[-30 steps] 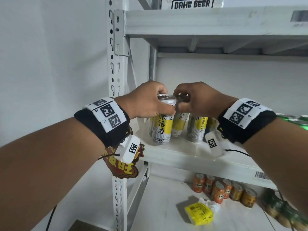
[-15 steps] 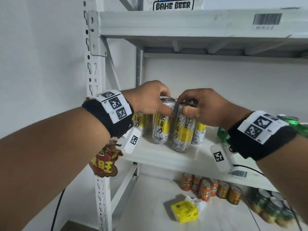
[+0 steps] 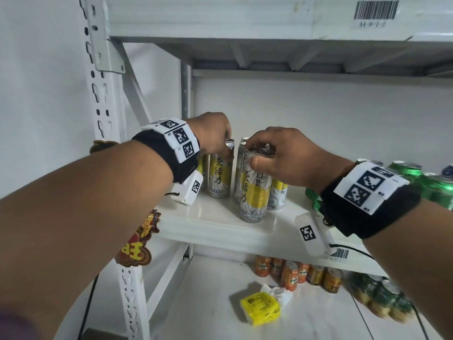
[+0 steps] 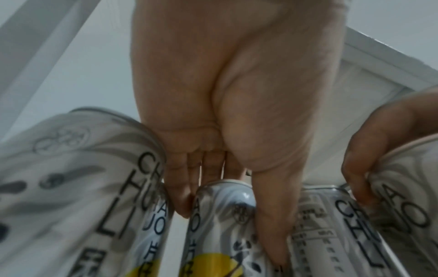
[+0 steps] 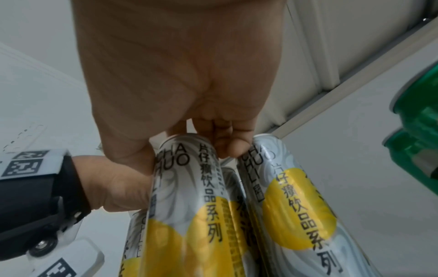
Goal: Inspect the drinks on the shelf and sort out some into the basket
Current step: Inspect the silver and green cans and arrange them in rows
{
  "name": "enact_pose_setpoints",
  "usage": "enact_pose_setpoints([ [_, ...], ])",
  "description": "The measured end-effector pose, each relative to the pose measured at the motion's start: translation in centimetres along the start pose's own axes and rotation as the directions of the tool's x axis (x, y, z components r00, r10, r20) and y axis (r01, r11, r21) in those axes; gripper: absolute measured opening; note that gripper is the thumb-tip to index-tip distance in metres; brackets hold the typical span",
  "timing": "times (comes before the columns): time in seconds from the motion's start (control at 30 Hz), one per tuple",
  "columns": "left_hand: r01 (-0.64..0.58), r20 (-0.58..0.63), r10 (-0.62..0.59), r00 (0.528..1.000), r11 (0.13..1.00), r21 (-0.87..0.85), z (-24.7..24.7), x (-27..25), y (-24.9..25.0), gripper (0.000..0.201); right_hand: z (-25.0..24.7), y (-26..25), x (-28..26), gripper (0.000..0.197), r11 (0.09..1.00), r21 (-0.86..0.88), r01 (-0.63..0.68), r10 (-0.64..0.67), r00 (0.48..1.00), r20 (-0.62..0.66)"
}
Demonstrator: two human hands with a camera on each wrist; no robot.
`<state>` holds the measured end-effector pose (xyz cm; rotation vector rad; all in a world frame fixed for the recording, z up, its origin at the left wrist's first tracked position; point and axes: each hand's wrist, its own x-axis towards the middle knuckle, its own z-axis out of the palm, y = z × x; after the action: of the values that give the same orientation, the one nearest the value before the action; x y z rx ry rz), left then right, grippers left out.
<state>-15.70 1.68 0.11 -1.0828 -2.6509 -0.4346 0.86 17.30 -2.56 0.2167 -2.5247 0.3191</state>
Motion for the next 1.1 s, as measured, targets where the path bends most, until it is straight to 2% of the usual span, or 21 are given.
enact_pose_setpoints([
  [0.27, -0.07, -0.078, 0.073, 0.994, 0.997, 0.035, -1.0, -2.6, 0.5, 0.063, 0.2, -0.1, -0.2, 0.04, 0.999, -0.047, -0.016, 0.016, 1.0, 0.001],
  [0.4, -0.133, -0.132, 0.126, 0.983, 0.99, -0.044, -2.0, -5.7, 2.4, 0.039, -0.7, -0.1, -0.8, 0.037, 0.999, -0.041, -0.008, 0.007, 1.0, -0.015],
  [0.47, -0.163, -0.051, 0.159, 0.986, 0.983, -0.08, -1.9, -7.4, 4.0, 0.035, -1.3, -0.1, -1.6, 0.033, 0.999, -0.033, 0.001, -0.002, 1.0, -0.029],
  [0.6, -0.187, 0.102, 0.214, 0.971, 0.957, -0.223, -0.5, -9.3, 7.5, 0.042, -3.1, 0.5, -4.0, 0.028, 1.0, 0.008, -0.022, 0.022, 0.997, -0.068],
  [0.67, -0.187, 0.152, 0.254, 0.955, 0.917, -0.352, 0.8, -9.7, 9.8, 0.039, -4.4, 1.2, -5.7, 0.026, 0.998, 0.042, -0.037, 0.041, 0.995, -0.089],
  [0.77, -0.164, 0.201, 0.33, 0.922, 0.805, -0.57, 3.7, -10.0, 13.8, 0.043, -6.5, 2.5, -8.4, 0.026, 0.992, 0.106, -0.063, 0.076, 0.989, -0.123],
  [0.9, -0.153, 0.105, 0.313, 0.944, 0.697, -0.7, 7.0, -9.9, 19.4, 0.035, -8.9, 5.4, -12.6, 0.031, 0.966, 0.208, -0.152, 0.188, 0.969, -0.163],
  [1.0, -0.168, 0.055, 0.31, 0.949, 0.647, -0.743, 8.8, -9.2, 22.9, 0.034, -10.0, 8.1, -15.5, 0.042, 0.888, 0.376, -0.264, 0.344, 0.925, -0.163],
  [1.1, -0.165, 0.033, 0.297, 0.954, 0.618, -0.768, 10.5, -8.2, 26.2, 0.04, -10.6, 10.8, -18.3, 0.038, 0.778, 0.539, -0.322, 0.433, 0.897, -0.089],
])
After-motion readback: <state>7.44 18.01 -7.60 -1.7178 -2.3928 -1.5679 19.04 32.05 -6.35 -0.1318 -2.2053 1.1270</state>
